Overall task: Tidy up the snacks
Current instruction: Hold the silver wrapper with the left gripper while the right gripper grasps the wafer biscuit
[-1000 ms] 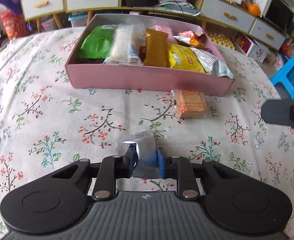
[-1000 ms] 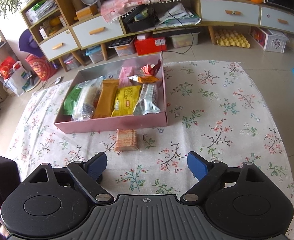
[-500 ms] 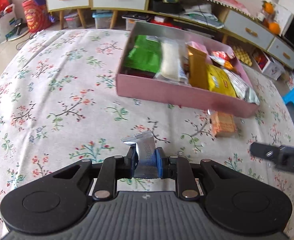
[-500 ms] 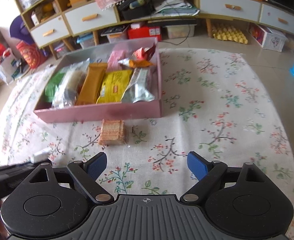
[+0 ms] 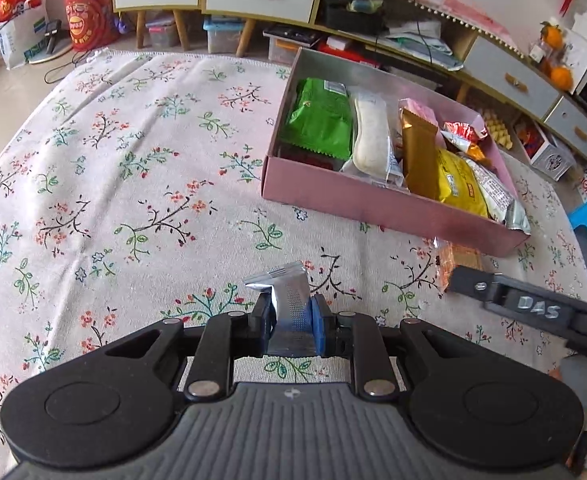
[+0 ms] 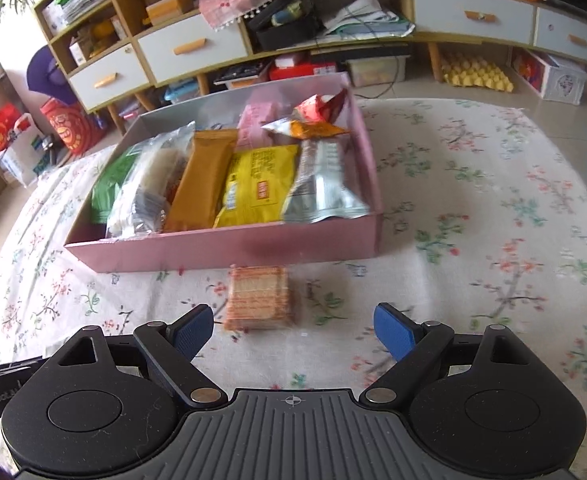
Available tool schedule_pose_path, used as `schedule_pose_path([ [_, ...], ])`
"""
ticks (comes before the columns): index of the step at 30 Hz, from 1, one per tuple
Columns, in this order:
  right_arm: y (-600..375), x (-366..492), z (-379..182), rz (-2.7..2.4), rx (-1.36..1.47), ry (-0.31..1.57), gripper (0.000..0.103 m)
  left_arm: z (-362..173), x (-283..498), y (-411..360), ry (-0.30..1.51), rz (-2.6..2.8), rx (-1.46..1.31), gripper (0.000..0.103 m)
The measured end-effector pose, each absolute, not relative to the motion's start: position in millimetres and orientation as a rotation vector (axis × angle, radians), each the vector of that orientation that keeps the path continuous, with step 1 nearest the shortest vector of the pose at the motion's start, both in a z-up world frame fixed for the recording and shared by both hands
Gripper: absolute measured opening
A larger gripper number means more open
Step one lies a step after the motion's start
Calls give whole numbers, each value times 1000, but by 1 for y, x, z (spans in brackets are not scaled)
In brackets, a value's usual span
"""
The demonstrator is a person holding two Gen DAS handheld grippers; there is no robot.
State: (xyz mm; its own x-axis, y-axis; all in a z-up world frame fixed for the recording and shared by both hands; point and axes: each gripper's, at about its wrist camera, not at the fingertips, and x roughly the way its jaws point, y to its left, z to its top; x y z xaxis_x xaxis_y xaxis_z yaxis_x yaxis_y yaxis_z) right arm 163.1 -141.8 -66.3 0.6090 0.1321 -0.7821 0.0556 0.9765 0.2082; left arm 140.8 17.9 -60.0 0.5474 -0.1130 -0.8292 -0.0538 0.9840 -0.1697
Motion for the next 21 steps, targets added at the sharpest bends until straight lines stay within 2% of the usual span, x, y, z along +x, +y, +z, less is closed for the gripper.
schedule_pose_path([
  [4,-127,168,-71,46,164,886,89,-62,142,20,1005,-33,-199,19],
  [7,-119,170,-78,55,140,879,83,-61,143,21,992,-19,-184,19],
  [9,-113,168,-79,61,83,848,69,-60,143,21,985,-14,-174,19],
  [10,-111,168,-78,63,53,842,51,-60,143,21,987,-15,-177,19],
  [11,-110,168,-77,71,49,845,44,-60,143,22,989,-18,-182,19],
  [21,-116,152,-58,79,140,907,41,-56,140,25,974,-30,-182,19],
])
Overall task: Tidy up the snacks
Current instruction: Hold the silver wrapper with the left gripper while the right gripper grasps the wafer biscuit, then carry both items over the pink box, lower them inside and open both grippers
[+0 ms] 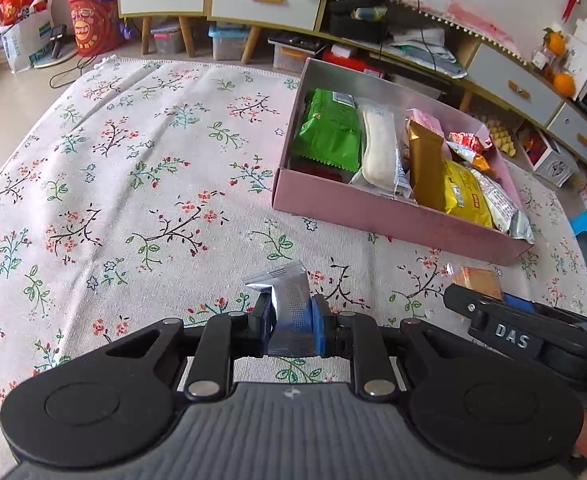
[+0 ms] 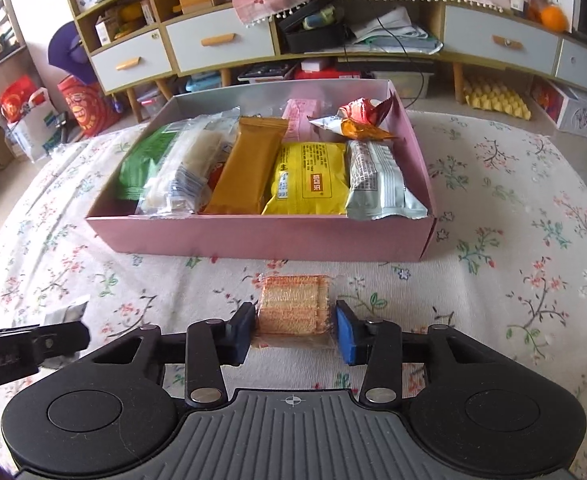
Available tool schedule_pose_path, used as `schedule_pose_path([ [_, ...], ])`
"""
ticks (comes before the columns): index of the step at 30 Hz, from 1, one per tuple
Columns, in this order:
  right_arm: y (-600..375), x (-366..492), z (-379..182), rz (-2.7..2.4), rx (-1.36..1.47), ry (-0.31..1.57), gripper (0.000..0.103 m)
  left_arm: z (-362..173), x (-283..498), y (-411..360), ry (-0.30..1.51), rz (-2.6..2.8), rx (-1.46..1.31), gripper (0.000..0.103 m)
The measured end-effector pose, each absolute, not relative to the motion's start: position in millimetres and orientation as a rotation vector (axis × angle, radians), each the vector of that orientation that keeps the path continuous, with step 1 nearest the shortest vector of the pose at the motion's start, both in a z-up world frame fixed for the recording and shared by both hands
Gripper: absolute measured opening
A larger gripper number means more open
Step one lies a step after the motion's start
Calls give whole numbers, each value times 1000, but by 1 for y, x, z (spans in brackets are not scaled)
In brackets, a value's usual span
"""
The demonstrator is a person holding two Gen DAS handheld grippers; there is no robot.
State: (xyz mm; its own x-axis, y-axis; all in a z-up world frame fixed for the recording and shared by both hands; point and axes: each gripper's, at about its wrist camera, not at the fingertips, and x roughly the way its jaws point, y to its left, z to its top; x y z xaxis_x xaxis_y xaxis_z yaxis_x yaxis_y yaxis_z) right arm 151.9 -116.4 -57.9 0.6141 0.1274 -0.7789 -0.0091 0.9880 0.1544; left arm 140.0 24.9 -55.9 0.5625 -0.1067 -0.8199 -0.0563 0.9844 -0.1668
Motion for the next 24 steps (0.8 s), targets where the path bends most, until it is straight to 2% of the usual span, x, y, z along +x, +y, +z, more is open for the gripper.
schedule_pose_path([
  [24,-131,108,-2,185,254,894,41,-42,130,22,947,-95,-183,19],
])
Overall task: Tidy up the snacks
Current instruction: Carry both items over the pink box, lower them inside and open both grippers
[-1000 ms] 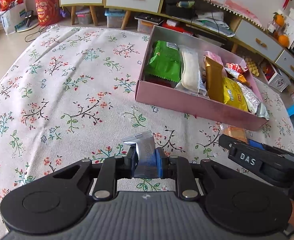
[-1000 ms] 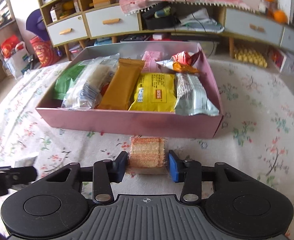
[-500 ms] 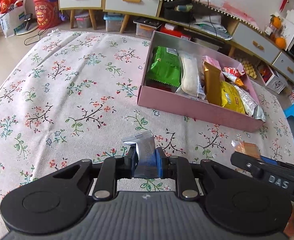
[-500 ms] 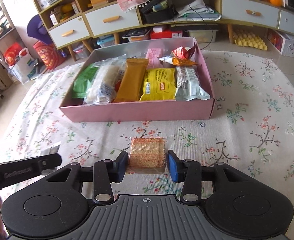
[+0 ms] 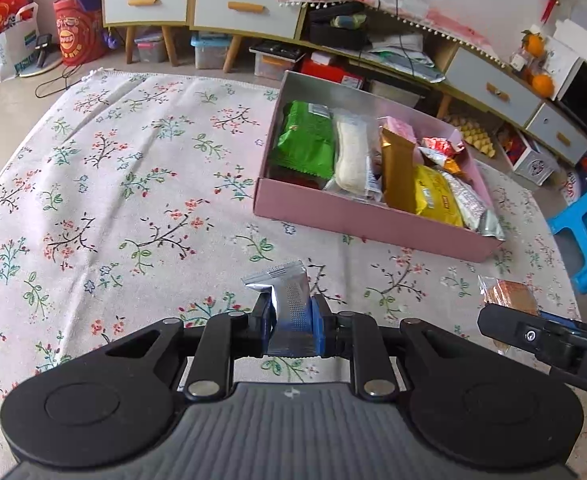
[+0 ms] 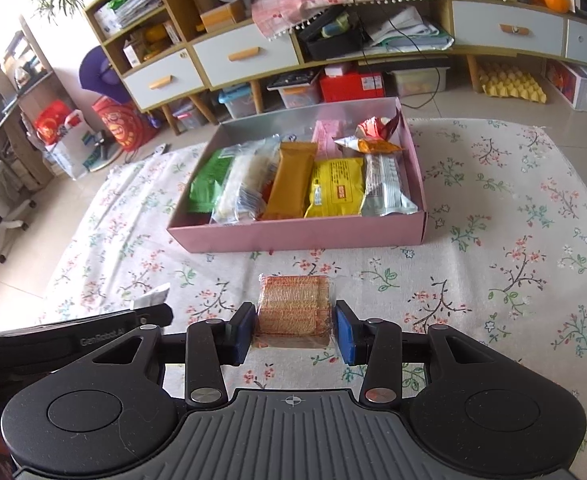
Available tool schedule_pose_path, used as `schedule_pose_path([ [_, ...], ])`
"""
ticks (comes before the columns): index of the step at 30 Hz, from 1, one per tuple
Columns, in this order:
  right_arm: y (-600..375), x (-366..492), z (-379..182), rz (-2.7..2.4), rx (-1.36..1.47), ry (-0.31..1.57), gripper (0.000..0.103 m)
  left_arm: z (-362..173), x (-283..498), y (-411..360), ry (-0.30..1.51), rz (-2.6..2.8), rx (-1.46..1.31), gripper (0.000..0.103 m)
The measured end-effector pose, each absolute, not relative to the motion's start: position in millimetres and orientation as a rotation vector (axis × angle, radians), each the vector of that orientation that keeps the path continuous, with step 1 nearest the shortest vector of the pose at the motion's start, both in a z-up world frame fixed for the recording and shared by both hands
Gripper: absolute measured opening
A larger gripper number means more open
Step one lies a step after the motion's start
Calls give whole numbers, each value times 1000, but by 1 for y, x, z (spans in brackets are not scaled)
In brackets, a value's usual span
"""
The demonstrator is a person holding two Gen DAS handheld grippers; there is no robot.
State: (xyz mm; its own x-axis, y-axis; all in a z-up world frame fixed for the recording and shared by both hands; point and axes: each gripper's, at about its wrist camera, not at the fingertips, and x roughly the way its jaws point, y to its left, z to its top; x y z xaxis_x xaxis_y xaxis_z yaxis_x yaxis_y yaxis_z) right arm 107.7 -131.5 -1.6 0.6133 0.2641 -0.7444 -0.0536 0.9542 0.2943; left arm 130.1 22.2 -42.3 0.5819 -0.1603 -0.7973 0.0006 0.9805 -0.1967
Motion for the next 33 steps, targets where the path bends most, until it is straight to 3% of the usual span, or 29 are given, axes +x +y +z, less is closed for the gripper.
schedule_pose_path([
  [33,-141,125,28,185,251,793,41,-17,153,-5,818,-94,-91,19],
])
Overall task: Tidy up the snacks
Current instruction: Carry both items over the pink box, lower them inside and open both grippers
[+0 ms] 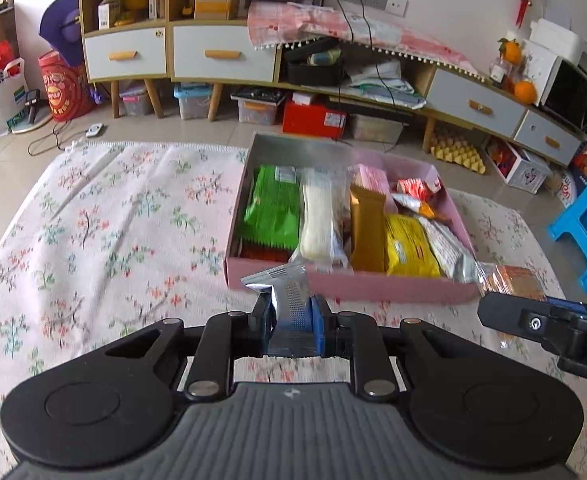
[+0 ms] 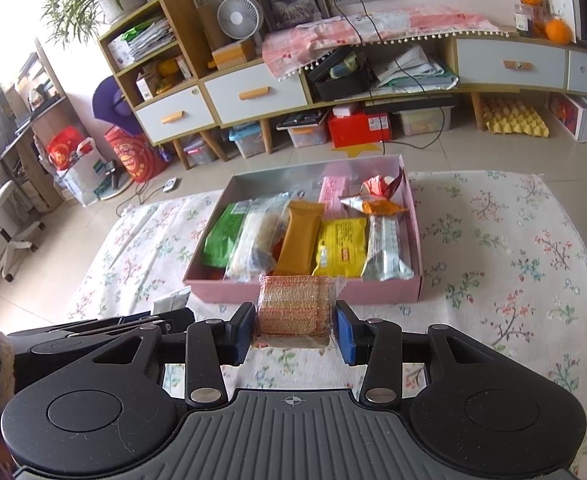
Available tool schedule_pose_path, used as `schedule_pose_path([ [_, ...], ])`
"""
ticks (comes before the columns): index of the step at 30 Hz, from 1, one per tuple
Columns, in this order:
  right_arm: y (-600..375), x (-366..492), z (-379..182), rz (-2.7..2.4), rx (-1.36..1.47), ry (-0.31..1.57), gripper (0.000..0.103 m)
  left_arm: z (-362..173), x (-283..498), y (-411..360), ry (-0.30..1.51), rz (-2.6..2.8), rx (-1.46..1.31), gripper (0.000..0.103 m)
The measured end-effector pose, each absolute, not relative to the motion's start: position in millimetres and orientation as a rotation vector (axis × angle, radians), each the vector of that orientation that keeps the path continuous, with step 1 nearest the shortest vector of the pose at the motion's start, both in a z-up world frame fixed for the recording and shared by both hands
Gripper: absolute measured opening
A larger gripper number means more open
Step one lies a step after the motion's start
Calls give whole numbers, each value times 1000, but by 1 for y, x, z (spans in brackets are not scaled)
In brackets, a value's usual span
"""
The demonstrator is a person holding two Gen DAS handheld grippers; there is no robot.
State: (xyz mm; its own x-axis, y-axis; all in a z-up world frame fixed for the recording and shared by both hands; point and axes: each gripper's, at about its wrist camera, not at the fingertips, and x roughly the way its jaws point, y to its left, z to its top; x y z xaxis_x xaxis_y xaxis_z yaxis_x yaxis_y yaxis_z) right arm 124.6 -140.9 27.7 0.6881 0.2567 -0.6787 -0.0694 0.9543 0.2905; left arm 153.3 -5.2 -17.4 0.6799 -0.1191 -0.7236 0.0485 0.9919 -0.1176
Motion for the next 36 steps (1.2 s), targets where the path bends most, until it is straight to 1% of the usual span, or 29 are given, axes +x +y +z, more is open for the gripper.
schedule_pose_path([
  [5,-148,145,23,167,259,796,41,-19,173,0,776,-100,-105,19],
  [12,-163,179,9,127,292,802,41,-29,202,9,783,-168,-214,19],
  [25,-176,219,-14,111,416,831,42,-42,220,-18,803,-251,-225,19],
  [30,-186,235,-12,91,469,811,41,-34,238,-11,776,-234,-256,19],
  [36,-186,264,-19,92,517,831,41,-34,264,-5,764,-186,-291,19],
])
